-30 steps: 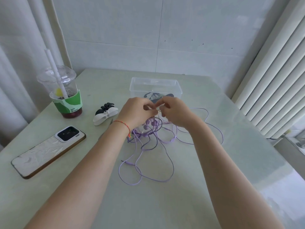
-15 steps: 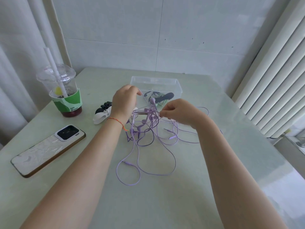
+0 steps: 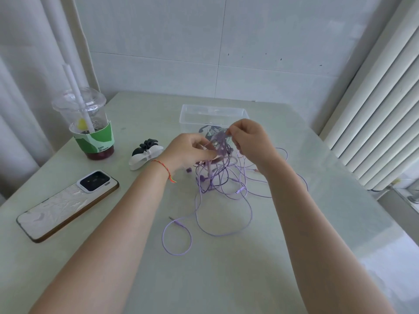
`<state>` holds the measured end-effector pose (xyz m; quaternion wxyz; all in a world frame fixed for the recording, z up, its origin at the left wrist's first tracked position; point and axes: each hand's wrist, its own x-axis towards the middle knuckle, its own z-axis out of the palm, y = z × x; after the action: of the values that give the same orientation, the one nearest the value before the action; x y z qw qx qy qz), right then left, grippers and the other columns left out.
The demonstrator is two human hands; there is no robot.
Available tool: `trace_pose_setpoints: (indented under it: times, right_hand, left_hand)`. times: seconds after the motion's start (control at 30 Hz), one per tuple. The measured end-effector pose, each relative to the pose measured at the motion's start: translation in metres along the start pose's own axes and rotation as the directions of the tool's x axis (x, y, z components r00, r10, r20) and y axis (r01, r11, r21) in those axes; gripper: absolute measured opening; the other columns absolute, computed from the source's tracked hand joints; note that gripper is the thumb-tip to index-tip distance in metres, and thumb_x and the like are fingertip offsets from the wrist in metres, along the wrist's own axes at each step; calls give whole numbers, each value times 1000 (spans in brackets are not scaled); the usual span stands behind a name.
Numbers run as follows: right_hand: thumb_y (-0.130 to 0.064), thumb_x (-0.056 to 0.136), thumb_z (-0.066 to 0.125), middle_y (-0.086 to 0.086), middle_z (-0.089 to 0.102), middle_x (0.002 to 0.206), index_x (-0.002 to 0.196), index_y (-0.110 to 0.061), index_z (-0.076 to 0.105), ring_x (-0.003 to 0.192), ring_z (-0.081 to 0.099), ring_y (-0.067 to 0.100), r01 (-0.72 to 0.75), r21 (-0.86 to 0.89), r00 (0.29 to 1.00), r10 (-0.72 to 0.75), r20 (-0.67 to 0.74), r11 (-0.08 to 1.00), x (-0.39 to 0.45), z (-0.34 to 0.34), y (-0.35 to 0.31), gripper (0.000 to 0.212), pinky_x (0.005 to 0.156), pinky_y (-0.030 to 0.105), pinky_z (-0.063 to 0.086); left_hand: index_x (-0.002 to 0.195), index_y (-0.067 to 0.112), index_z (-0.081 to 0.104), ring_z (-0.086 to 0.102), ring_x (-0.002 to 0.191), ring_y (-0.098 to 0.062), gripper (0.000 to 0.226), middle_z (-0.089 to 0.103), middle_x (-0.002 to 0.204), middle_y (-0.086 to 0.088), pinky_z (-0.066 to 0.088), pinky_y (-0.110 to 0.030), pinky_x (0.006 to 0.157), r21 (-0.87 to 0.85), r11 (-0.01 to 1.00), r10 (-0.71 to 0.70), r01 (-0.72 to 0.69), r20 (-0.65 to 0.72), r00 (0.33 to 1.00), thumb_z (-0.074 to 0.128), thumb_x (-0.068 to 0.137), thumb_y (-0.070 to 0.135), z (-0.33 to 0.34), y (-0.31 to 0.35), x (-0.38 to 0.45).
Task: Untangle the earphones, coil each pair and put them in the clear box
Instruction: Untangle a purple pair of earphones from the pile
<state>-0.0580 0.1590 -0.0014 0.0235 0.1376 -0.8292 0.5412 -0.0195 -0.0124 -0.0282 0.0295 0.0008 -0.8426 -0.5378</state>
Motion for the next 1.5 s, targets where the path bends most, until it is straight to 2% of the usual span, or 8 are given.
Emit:
trace_pose_setpoints:
  times: [0.23, 0.4, 0.57, 0.77, 1.0, 1.17, 1.3, 1.5]
  right_hand:
    - [-26, 88, 71, -5, 45, 55, 88, -6, 72, 33, 34, 3, 0, -278, 991, 37, 128, 961, -3, -8, 8, 20, 37, 11, 26]
    - [-31, 85, 73, -11, 42, 46, 78, -15, 71, 36, 28, 6, -26, -154, 993, 44, 112, 988, -5, -5, 4, 17, 40, 17, 24]
    - [-18, 89, 69, -11, 47, 46, 74, -14, 65, 42, 35, 12, 11, 87, 997, -18, 81, 996, -5, -6, 0, 17, 45, 22, 28]
    - [-14, 92, 64, 2, 58, 55, 73, -11, 62, 37, 43, 10, 7, 67, 996, -14, 93, 998, -6, -3, -1, 19, 42, 20, 36]
    - [-25, 86, 72, -7, 51, 58, 76, -18, 68, 46, 37, 9, -58, -17, 996, 59, 68, 998, -7, -5, -2, 12, 42, 18, 31]
    - [-23, 82, 75, -1, 47, 63, 77, -18, 70, 47, 32, 11, -59, -53, 995, 63, 81, 997, -9, -6, -2, 9, 42, 18, 27]
    - [-25, 80, 78, -5, 41, 51, 79, -8, 73, 43, 28, 10, -78, -56, 993, 82, 87, 995, -9, -6, -3, 18, 41, 18, 25]
    - [-29, 80, 78, -15, 41, 40, 83, -9, 75, 35, 28, 5, -61, -59, 995, 65, 73, 996, -9, -3, -5, 20, 39, 16, 24]
  left_hand:
    - [91, 27, 68, 49, 58, -11, 27, 54, 66, 5, 39, -24, 57, 142, 990, 18, 11, -202, 979, 62, 76, 6, -1, -5, 3]
    - [92, 26, 70, 67, 81, -9, 11, 73, 90, 1, 46, -17, 69, -198, 980, -32, 7, -123, 992, 62, 86, 22, 5, 10, 2]
    - [102, 19, 64, 67, 78, -20, 17, 70, 93, -11, 48, -28, 69, -303, 944, -127, 128, 21, 992, 60, 90, 8, 10, 3, 3]
    - [124, 14, 58, 65, 72, -12, 38, 68, 87, -2, 51, -28, 74, -470, 874, -56, 122, 152, 987, 69, 87, 8, 5, 3, -1]
    - [86, 15, 73, 58, 51, -11, 4, 69, 62, 1, 49, -29, 67, -389, 918, -102, 72, -56, 993, 70, 87, 12, 6, 2, 1]
    - [85, 9, 76, 67, 63, -22, 13, 68, 82, -14, 54, -28, 65, -472, 874, -167, 113, -75, 983, 64, 87, 10, 0, 5, 4]
    - [88, 4, 70, 65, 49, -16, 17, 64, 63, -3, 54, -24, 55, -544, 828, -227, 138, -101, 969, 53, 91, 7, 2, 10, 5]
    - [88, 13, 70, 63, 56, -11, 4, 71, 71, -1, 51, -22, 54, -397, 917, -81, 39, -89, 993, 73, 85, 14, 5, 5, 1]
